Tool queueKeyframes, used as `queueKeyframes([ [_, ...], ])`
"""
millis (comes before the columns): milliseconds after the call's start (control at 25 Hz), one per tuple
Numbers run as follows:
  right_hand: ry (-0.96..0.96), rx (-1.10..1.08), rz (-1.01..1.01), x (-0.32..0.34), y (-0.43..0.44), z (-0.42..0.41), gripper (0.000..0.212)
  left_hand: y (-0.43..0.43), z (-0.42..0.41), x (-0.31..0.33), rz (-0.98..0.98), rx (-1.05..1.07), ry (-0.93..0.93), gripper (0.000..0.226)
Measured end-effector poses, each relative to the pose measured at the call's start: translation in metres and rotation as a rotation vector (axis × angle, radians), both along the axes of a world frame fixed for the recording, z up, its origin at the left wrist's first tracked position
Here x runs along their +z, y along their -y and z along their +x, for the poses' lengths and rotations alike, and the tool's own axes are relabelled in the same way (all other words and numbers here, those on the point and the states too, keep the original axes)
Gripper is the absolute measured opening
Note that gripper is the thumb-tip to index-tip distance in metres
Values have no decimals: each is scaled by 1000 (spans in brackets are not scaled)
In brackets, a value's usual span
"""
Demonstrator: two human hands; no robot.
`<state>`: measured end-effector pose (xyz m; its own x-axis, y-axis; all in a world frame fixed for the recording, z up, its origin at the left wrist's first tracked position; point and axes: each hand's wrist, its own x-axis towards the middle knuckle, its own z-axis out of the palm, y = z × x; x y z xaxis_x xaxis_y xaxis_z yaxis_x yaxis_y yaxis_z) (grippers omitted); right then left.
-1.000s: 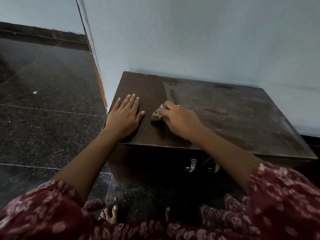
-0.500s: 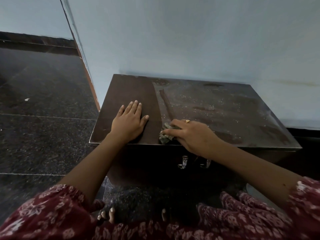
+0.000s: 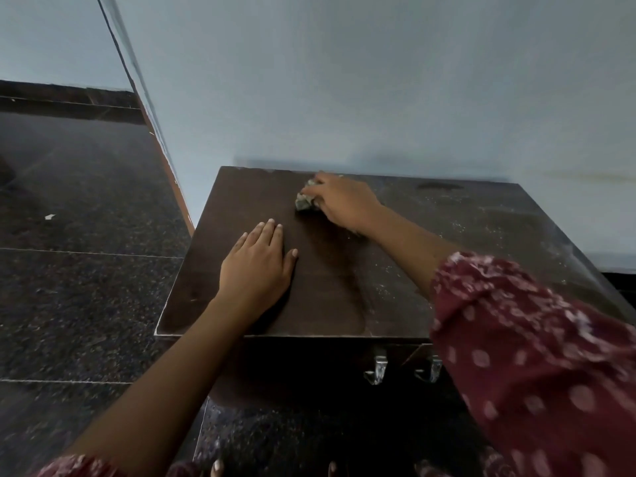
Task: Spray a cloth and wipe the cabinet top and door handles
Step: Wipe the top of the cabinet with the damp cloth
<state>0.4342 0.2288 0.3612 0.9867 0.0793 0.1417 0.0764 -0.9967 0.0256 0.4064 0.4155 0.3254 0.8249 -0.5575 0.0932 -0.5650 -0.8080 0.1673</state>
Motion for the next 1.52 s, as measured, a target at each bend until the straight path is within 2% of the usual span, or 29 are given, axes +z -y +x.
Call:
queueKeyframes([
  [160, 5, -140, 24, 1, 13, 49, 32, 1, 2, 3, 23, -12, -7, 59],
  [360, -15, -214, 32, 0, 17, 49, 32, 3, 1, 2, 24, -4, -46, 58],
  [760, -22, -78, 19, -1, -10, -85, 33, 2, -8, 7, 40, 25, -148, 58],
  [1200, -91, 142, -29, 4, -11, -220, 36, 24, -35, 12, 12, 38, -139, 59],
  [1360, -92, 109, -87, 6, 9, -206, 37, 35, -33, 10, 34, 36, -143, 60],
  [1520, -59, 70, -104, 4, 22, -154, 37, 40, -27, 7, 41, 39, -139, 60],
])
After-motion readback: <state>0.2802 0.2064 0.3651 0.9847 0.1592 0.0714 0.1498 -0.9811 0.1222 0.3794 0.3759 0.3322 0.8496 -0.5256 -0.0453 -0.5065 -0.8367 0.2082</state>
